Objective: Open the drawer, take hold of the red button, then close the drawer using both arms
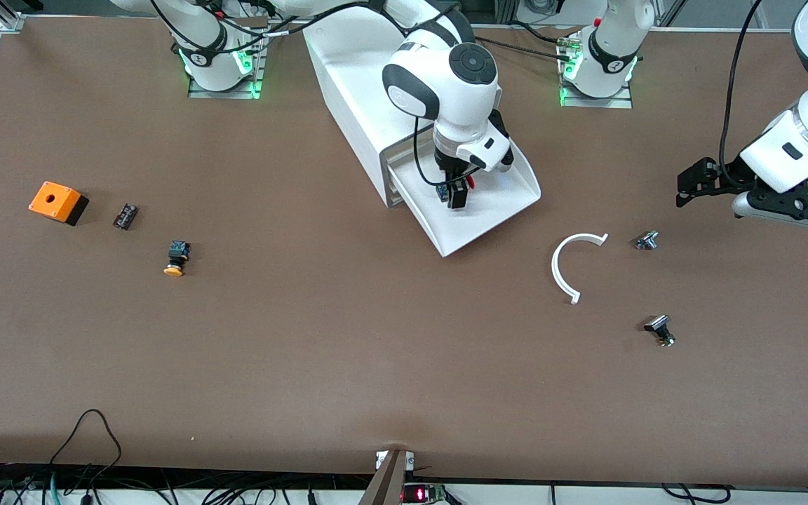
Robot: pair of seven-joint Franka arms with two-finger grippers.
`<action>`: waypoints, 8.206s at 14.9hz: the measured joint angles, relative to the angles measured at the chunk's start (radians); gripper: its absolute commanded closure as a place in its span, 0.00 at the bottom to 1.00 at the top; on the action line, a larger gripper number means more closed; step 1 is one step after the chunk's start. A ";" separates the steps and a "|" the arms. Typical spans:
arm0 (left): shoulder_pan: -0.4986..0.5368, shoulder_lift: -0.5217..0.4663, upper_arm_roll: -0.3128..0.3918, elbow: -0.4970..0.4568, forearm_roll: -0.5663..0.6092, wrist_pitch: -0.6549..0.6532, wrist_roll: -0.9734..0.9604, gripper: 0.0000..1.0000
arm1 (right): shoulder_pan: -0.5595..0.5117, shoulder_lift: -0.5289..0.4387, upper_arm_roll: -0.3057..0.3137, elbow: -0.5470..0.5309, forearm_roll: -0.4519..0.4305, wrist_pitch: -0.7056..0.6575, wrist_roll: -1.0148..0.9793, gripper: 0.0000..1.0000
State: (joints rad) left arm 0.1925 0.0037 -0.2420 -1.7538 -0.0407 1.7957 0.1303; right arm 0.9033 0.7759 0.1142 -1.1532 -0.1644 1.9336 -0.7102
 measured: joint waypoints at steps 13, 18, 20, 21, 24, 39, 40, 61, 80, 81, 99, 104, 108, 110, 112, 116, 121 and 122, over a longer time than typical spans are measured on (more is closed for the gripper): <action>-0.001 0.000 -0.015 0.008 0.000 -0.056 -0.053 0.00 | -0.003 0.005 0.003 -0.026 0.000 -0.002 0.004 0.48; -0.001 0.000 -0.015 0.013 0.000 -0.057 -0.055 0.00 | -0.003 -0.001 0.008 -0.019 0.000 -0.001 0.034 0.54; -0.001 0.000 -0.015 0.022 0.000 -0.057 -0.055 0.00 | -0.009 -0.011 0.008 -0.009 0.000 -0.001 0.041 0.57; -0.001 0.000 -0.015 0.025 0.000 -0.058 -0.055 0.00 | -0.016 -0.017 0.008 -0.001 0.000 -0.001 0.042 0.57; -0.002 0.000 -0.016 0.027 0.000 -0.059 -0.055 0.00 | -0.044 -0.041 0.008 0.005 0.000 -0.004 0.042 0.58; -0.023 0.144 -0.132 -0.031 0.000 0.201 -0.289 0.00 | -0.034 -0.147 -0.015 0.017 0.000 -0.038 0.321 0.67; -0.023 0.158 -0.134 -0.042 0.000 0.233 -0.298 0.00 | -0.047 -0.161 -0.034 0.016 0.000 -0.043 0.329 0.67; -0.247 0.331 -0.238 -0.415 0.064 0.756 -1.090 0.00 | -0.592 -0.366 -0.153 -0.670 0.055 0.208 0.707 0.67; -0.315 0.273 -0.454 -0.519 0.069 0.717 -1.341 0.00 | -0.635 -0.459 -0.146 -0.713 0.103 0.141 0.837 0.00; -0.315 0.274 -0.454 -0.519 0.068 0.717 -1.341 0.00 | -0.635 -0.477 -0.146 -0.682 0.105 0.100 0.839 0.00; -0.009 0.087 -0.149 -0.134 0.081 0.232 -0.373 0.00 | -0.868 -0.628 -0.228 -0.402 0.164 -0.175 0.849 0.00; -0.005 0.018 0.007 0.003 0.081 0.017 -0.151 0.00 | -0.879 -0.635 -0.329 -0.383 0.167 -0.228 0.752 0.00; -0.012 -0.006 0.026 0.009 0.081 -0.017 -0.128 0.00 | -0.862 -0.636 -0.322 -0.391 0.164 -0.274 0.661 0.00; -0.017 -0.007 0.030 0.007 0.079 -0.022 -0.128 0.00 | -0.824 -0.635 -0.319 -0.404 0.155 -0.283 0.702 0.00; -0.025 -0.006 0.070 0.002 0.054 -0.024 -0.127 0.00 | -0.788 -0.640 -0.294 -0.404 0.149 -0.317 0.802 0.00; -0.055 -0.004 0.126 -0.003 0.031 -0.028 -0.119 0.00 | -0.769 -0.655 -0.275 -0.404 0.140 -0.330 0.794 0.00; -0.076 -0.004 0.124 -0.003 0.031 -0.043 -0.120 0.00 | -0.778 -0.664 -0.292 -0.423 0.140 -0.323 0.747 0.00; -0.076 -0.004 0.124 -0.003 0.031 -0.050 -0.120 0.00 | -0.778 -0.677 -0.293 -0.445 0.140 -0.306 0.742 0.00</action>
State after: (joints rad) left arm 0.1166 -0.0007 -0.1175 -1.7568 -0.0097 1.7454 0.0107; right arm 0.1252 0.0992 -0.1793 -1.5982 -0.0240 1.6279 0.0322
